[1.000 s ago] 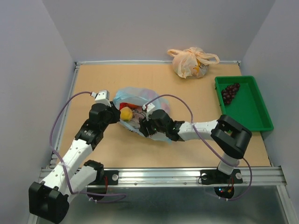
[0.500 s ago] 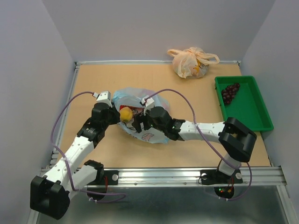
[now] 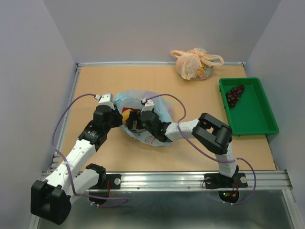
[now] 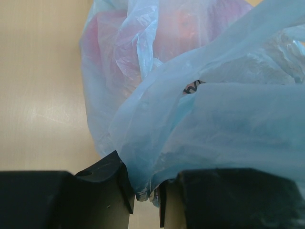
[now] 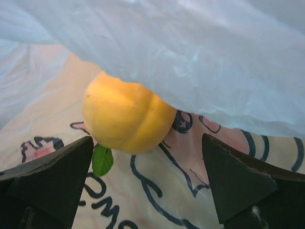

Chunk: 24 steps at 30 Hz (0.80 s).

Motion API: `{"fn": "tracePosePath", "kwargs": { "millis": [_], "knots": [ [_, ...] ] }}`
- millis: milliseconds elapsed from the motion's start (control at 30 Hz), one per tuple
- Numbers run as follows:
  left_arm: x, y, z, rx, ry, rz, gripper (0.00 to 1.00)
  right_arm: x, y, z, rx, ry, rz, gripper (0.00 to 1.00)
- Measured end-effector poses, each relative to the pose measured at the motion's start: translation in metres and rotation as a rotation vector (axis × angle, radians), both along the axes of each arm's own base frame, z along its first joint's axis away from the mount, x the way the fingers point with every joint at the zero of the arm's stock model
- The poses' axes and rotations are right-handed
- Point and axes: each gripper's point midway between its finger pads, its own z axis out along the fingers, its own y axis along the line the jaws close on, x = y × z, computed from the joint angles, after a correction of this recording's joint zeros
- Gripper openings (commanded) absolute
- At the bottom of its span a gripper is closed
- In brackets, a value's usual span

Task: Untie the knot of the plastic bag and take out the fruit

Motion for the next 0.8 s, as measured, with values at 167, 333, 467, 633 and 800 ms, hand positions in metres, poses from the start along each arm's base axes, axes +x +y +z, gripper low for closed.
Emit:
{"fn": "tracePosePath", "kwargs": {
  "millis": [167, 333, 467, 633, 800],
  "knots": [
    [-0.001, -0.002, 0.0, -0.003, 0.001, -0.01, 0.3, 0.011, 0.011, 0.004, 0.081, 0.003, -0.052, 1.0],
    [-0.001, -0.004, 0.001, -0.01, 0.0, -0.02, 0.29, 0.024, 0.031, 0.01, 0.169, -0.008, -0.072, 0.99],
    [-0.001, -0.004, 0.001, -0.01, 0.0, -0.022, 0.29, 0.029, 0.039, -0.001, 0.187, -0.002, -0.082, 0.81],
    [-0.001, -0.004, 0.001, -0.011, 0.0, -0.024, 0.3, 0.031, 0.041, -0.004, 0.217, -0.001, -0.094, 0.44],
    [0.0, -0.003, 0.001, -0.003, -0.002, -0.018, 0.29, 0.017, 0.023, -0.004, 0.196, 0.007, -0.079, 0.13]
  ]
}}
